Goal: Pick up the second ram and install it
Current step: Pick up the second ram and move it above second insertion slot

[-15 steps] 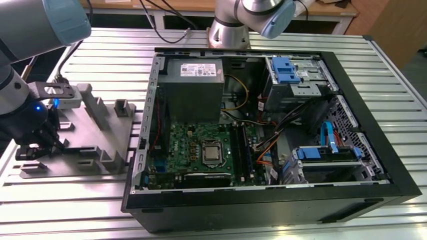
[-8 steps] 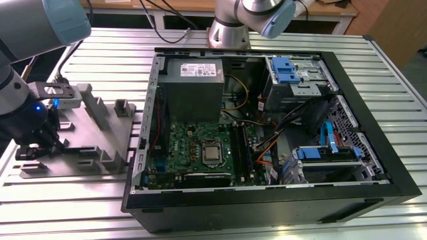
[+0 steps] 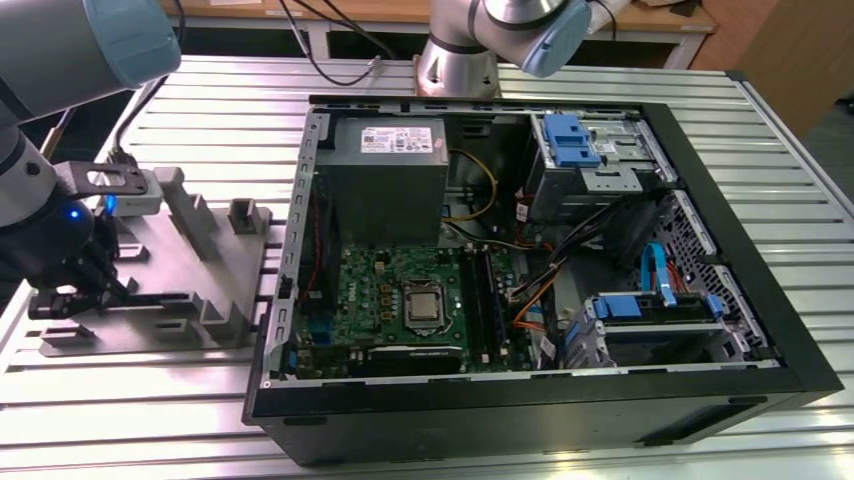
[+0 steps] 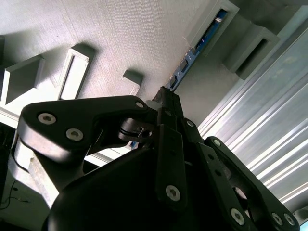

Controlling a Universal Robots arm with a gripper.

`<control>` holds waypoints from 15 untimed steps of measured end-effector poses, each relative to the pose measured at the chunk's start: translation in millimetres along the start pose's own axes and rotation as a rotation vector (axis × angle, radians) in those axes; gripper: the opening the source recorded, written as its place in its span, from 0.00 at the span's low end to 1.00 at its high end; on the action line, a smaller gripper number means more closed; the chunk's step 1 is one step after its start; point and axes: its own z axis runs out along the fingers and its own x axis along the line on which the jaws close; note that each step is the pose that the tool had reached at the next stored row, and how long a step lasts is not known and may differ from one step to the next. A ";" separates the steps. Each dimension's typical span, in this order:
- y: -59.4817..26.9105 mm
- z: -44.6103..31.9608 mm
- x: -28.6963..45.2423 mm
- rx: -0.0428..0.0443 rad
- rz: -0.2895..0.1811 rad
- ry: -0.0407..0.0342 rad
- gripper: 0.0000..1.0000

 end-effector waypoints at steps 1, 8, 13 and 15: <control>0.0 -0.1 0.0 0.0001 0.004 -0.0001 0.12; 0.2 -2.8 -0.1 0.0000 0.005 0.0001 0.12; 0.1 -2.7 -0.2 0.0003 0.005 -0.0002 0.12; 0.2 -2.9 -0.2 0.0002 0.005 -0.0001 0.12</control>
